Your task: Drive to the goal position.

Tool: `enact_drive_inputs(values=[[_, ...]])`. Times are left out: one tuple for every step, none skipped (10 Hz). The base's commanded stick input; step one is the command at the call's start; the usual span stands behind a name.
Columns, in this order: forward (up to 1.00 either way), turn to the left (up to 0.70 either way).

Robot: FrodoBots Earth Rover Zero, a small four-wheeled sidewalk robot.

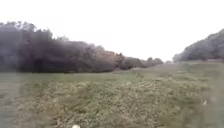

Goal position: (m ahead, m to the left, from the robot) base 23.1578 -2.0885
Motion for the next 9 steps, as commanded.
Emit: enact_drive_inputs(values=[[1.00,0.00],[1.00,0.00],[1.00,0.00],[1.00,0.00],[1.00,0.00],[1.00,0.00],[1.00,0.00],[1.00,0.00],[1.00,-0.40]])
